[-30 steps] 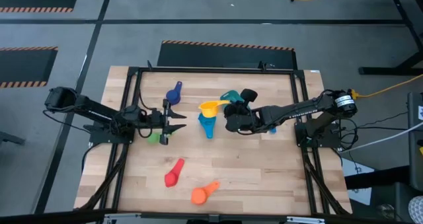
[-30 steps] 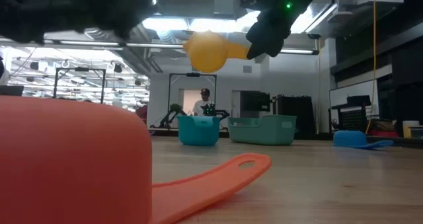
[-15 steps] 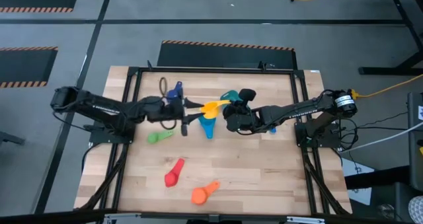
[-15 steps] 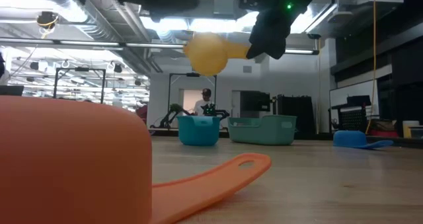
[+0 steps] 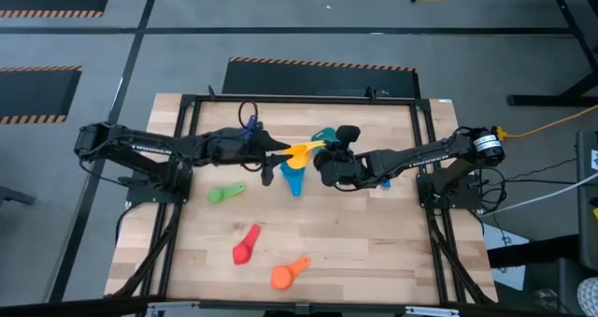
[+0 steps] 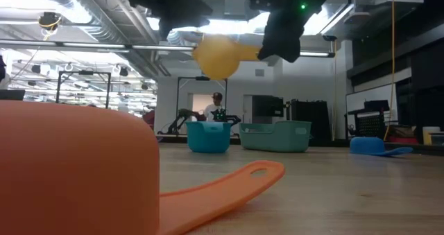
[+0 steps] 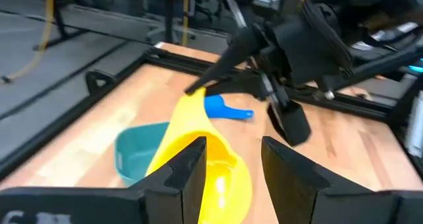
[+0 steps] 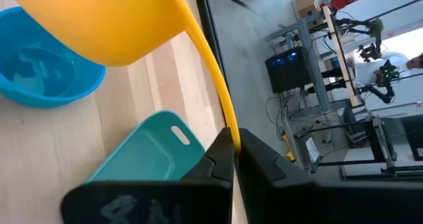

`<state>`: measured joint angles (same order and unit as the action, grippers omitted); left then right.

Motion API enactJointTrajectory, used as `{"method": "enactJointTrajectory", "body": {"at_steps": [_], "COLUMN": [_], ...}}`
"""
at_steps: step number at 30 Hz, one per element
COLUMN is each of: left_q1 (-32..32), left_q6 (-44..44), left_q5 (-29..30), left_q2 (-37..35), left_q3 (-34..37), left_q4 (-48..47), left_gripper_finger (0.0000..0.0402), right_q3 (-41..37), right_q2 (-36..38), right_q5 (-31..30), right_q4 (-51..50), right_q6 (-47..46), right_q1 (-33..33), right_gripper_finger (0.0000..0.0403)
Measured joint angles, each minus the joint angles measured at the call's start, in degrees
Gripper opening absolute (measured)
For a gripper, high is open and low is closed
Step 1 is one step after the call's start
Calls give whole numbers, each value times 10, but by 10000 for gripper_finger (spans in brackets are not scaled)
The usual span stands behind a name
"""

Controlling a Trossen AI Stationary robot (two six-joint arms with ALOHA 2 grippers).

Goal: Nest measuring cups in basket
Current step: Stack the yellow measuring cup on top of the light blue measuring cup

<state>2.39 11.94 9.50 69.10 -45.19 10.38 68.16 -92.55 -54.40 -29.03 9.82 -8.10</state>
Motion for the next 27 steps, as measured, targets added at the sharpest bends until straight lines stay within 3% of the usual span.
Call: {"method": "enactJointTrajectory", "body": {"at_steps": [5, 13, 27], "left_q1": [8, 7, 7], "left_q6": [8, 40, 89], "left_q5": [-48, -48, -64], "left_q2": [0, 0, 0], "left_q3": [0, 0, 0], "left_q4": [-11, -10, -47], "left_gripper_finger": [138, 138, 138], "right_q3": [0, 0, 0], "right_q2": [0, 0, 0], "right_q5": [-1, -1, 0], "right_q4": [38, 95, 100], "right_q6": [35, 99, 100], "right_q1": [0, 0, 0], "right_gripper_finger": [12, 12, 12]}}
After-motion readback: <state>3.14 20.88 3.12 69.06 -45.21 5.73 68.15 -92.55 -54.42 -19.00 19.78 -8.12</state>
